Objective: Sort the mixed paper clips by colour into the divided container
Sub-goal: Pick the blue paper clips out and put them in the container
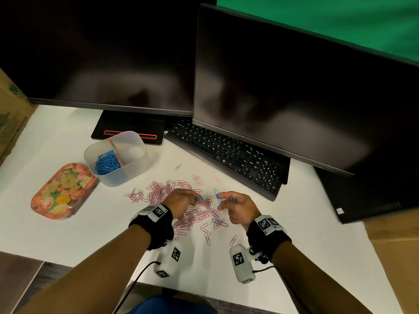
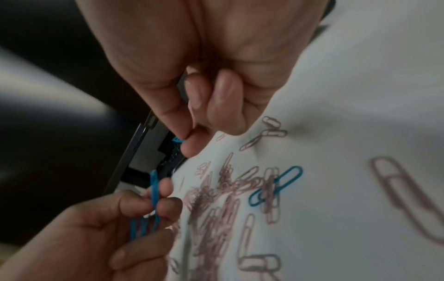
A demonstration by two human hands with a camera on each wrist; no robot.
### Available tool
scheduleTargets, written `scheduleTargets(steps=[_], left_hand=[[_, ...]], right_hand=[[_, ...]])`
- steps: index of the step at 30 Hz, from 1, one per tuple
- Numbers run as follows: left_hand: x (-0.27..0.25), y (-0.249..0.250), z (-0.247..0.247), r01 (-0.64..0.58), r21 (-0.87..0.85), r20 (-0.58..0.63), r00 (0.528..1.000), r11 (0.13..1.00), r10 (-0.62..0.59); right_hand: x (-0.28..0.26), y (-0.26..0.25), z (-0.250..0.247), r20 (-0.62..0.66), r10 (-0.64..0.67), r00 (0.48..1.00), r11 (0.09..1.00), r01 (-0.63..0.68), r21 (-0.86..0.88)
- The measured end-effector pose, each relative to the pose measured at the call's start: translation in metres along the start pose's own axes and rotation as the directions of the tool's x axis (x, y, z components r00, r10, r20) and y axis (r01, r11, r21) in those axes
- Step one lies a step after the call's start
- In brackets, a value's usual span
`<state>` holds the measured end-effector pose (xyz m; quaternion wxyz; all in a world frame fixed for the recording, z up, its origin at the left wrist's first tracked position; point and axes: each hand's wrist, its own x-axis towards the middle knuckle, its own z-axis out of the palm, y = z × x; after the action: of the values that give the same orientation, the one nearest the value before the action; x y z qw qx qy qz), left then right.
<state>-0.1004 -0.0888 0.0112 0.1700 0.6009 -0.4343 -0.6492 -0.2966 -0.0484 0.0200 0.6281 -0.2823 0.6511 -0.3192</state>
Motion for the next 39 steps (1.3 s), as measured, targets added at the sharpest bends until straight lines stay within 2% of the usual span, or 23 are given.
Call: scheduleTargets(steps=[2,4,6,8,10,13,15,17,19,21,23,28,35,39], left_hand=[[0.001,-0.001,0.002,0.083,-0.315,0.081,0.995,0.946,-0.060],[0.002,0.001,0.008,0.163,-0.520,0.141,0.985,0.839,-0.104],[0.001,0.005,0.018,0.203,-0.600,0.175,0.977,0.774,-0.120],[0.003,0.007,0.031,0.203,-0.637,0.188,0.976,0.744,-0.106],[0.004,0.009,0.040,0.158,-0.627,0.114,0.987,0.762,-0.111],[0.002,0.015,0.042,0.106,-0.637,-0.056,0.981,0.763,-0.183],[0.003,0.014,0.035,0.097,-0.654,-0.121,0.966,0.750,-0.230],[0.004,0.010,0.027,0.112,-0.697,-0.097,0.964,0.708,-0.247],[0.004,0.005,0.019,0.121,-0.739,-0.068,0.965,0.663,-0.253],[0.004,0.000,0.014,0.114,-0.746,-0.070,0.966,0.656,-0.247],[0.002,-0.001,0.012,0.099,-0.740,-0.066,0.974,0.665,-0.218],[-0.002,-0.001,0.013,0.073,-0.736,-0.034,0.989,0.673,-0.144],[0.000,-0.004,0.009,0.088,-0.744,0.000,0.991,0.663,-0.132],[-0.003,-0.003,0.011,0.109,-0.721,0.025,0.991,0.684,-0.131]], right_hand=[[-0.003,-0.001,0.003,0.042,0.010,0.999,0.996,-0.014,0.087],[-0.006,-0.003,0.008,0.054,0.001,0.999,0.999,-0.004,0.048],[-0.008,-0.008,0.015,0.022,-0.076,0.997,0.982,0.078,-0.170],[-0.008,-0.013,0.024,0.000,-0.194,0.981,0.886,0.175,-0.429],[-0.010,-0.018,0.031,0.007,-0.273,0.962,0.812,0.234,-0.534],[-0.010,-0.022,0.028,-0.014,-0.300,0.954,0.829,0.253,-0.498],[-0.009,-0.020,0.016,-0.047,-0.325,0.945,0.804,0.250,-0.540],[-0.013,-0.011,0.002,-0.027,-0.332,0.943,0.703,0.229,-0.673],[-0.019,0.003,-0.008,0.084,-0.267,0.960,0.496,0.212,-0.842],[-0.023,0.020,-0.012,0.176,-0.192,0.966,0.271,0.224,-0.936],[-0.022,0.029,-0.013,0.210,-0.194,0.958,0.178,0.245,-0.953],[-0.016,0.039,-0.014,0.251,-0.252,0.935,0.106,0.284,-0.953],[-0.020,0.042,-0.018,0.216,-0.242,0.946,0.175,0.262,-0.949],[-0.014,0.031,-0.010,0.212,-0.180,0.961,0.123,0.235,-0.964]])
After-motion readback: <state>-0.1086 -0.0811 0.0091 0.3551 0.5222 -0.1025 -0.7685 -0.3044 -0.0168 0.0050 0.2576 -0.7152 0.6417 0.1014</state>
